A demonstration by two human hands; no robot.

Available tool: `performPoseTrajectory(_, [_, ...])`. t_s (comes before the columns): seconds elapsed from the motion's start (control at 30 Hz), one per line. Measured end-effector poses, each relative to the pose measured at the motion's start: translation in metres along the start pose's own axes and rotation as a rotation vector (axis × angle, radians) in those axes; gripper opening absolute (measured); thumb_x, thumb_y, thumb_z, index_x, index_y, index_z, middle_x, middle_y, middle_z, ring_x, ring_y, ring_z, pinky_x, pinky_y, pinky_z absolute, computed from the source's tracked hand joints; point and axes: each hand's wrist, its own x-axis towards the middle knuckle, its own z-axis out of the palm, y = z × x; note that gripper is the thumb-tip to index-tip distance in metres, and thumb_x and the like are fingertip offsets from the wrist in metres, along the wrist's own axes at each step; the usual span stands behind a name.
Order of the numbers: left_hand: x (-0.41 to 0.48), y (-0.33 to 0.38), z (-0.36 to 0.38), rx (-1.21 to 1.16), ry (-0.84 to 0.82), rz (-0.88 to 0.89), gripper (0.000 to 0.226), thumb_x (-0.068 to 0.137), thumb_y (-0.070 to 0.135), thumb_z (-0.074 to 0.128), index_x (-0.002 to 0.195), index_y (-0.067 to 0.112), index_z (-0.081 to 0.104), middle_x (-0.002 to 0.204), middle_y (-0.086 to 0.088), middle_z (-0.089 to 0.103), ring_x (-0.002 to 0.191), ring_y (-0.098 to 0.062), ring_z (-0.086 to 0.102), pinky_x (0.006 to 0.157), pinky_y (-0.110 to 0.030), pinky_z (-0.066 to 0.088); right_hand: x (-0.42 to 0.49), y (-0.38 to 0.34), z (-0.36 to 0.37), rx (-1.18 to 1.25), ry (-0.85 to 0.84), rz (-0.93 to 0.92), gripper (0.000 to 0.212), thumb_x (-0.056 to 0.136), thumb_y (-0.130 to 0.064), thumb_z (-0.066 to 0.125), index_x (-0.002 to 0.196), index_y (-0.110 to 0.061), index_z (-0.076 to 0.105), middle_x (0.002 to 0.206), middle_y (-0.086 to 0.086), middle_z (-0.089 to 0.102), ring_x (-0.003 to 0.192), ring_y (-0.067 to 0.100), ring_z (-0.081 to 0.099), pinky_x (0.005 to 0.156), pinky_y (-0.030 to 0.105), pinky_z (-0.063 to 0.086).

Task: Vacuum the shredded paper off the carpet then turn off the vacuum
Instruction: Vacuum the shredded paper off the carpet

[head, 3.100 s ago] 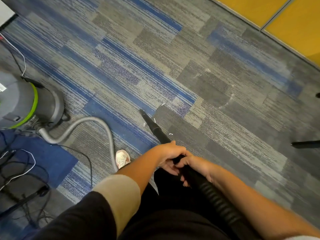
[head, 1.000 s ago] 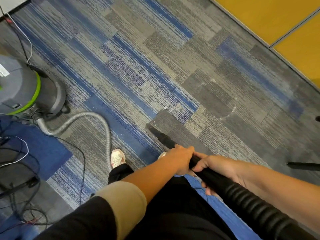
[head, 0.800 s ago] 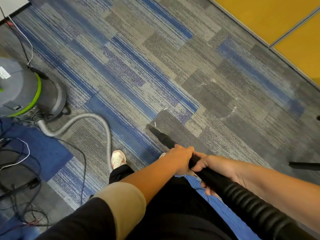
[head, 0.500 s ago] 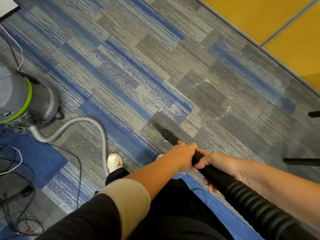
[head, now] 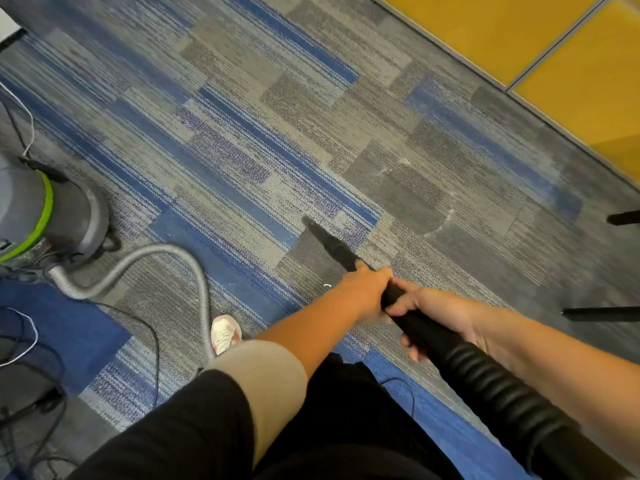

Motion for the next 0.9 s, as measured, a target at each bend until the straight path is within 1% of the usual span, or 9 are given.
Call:
performPoseTrajectory(0.13, [0.014,0.000,-0.006,0.021,-0.023,-0.013,0.055,0.080,0.024,0.072,0.123,0.015,0.039,0.129,-0.022,0.033,0.102,-0.039,0.054,0.086,-0.046,0.048,0.009,-0.004,-0.006,0.047,-0.004,-0.015,0.047,0.095,-0.009,0.041,0.129,-0.041,0.032,0.057,0.015,0.047,0.033,0.023,0.050,0.034,0.021,0.044])
performPoseTrajectory(0.3, [0.018,-0.003,0.012,0.023,-0.095,0.006,0.054,0.082,0.024,0.071,0.126,0.014,0.039,0.121,-0.019,0.037,0.101,-0.038,0.054,0.084,-0.042,0.047,0.026,0.014,-0.011,0.066,-0.023,0.022,0.047,0.093,-0.007,0.042,0.133,-0.029,0.035,0.071,0.017,0.046,0.048,0.025,0.048,0.037,0.025,0.046])
performPoseTrajectory(0.4, [0.021,-0.004,0.014,0.026,-0.092,0.010,0.052,0.082,0.023,0.070,0.124,0.015,0.040,0.119,-0.018,0.037,0.094,-0.034,0.053,0.084,-0.044,0.049,0.027,0.016,-0.013,0.088,-0.028,0.015,0.046,0.093,-0.006,0.042,0.132,-0.028,0.036,0.070,0.017,0.045,0.045,0.025,0.048,0.037,0.025,0.046])
performPoseTrajectory(0.5, [0.024,-0.002,0.012,0.032,-0.083,0.019,0.049,0.083,0.020,0.069,0.124,0.015,0.041,0.121,-0.018,0.037,0.088,-0.031,0.051,0.083,-0.044,0.050,0.026,0.014,-0.015,0.103,-0.027,0.017,0.048,0.094,-0.008,0.043,0.134,-0.032,0.033,0.063,0.016,0.048,0.041,0.024,0.050,0.037,0.025,0.047])
performPoseTrajectory(0.6, [0.024,0.001,0.008,0.035,-0.074,0.012,0.048,0.084,0.018,0.067,0.124,0.015,0.040,0.128,-0.021,0.033,0.094,-0.034,0.053,0.082,-0.043,0.048,0.024,0.013,-0.017,0.093,-0.014,0.004,0.050,0.094,-0.009,0.043,0.136,-0.034,0.031,0.060,0.016,0.050,0.039,0.025,0.051,0.038,0.026,0.047])
performPoseTrajectory(0.67, [0.022,0.002,0.008,0.040,-0.079,0.011,0.049,0.084,0.020,0.067,0.125,0.015,0.039,0.132,-0.022,0.031,0.097,-0.037,0.054,0.078,-0.041,0.045,0.024,0.014,-0.016,0.089,-0.008,0.004,0.055,0.093,-0.009,0.044,0.139,-0.036,0.028,0.061,0.017,0.051,0.041,0.026,0.052,0.039,0.027,0.047])
performPoseTrajectory(0.73, [0.018,0.002,0.012,0.046,-0.091,0.016,0.050,0.085,0.022,0.068,0.125,0.014,0.039,0.132,-0.021,0.031,0.091,-0.033,0.052,0.074,-0.038,0.043,0.022,0.018,-0.013,0.089,-0.009,0.007,0.057,0.093,-0.008,0.043,0.140,-0.036,0.028,0.062,0.017,0.049,0.038,0.025,0.052,0.037,0.025,0.046])
performPoseTrajectory(0.83, [0.012,0.002,0.023,0.055,-0.113,0.027,0.051,0.083,0.023,0.070,0.123,0.013,0.041,0.122,-0.020,0.037,0.090,-0.035,0.053,0.081,-0.042,0.048,0.013,0.026,-0.008,0.092,0.005,0.024,0.052,0.095,-0.007,0.042,0.137,-0.035,0.031,0.060,0.016,0.047,0.030,0.022,0.050,0.033,0.022,0.043])
performPoseTrajectory(0.9, [0.008,0.006,0.030,0.063,-0.130,0.040,0.053,0.081,0.024,0.071,0.123,0.011,0.041,0.119,-0.022,0.039,0.092,-0.037,0.053,0.086,-0.045,0.048,0.006,0.034,-0.008,0.098,0.020,0.048,0.051,0.095,-0.009,0.042,0.135,-0.038,0.031,0.055,0.015,0.048,0.030,0.022,0.049,0.033,0.021,0.043])
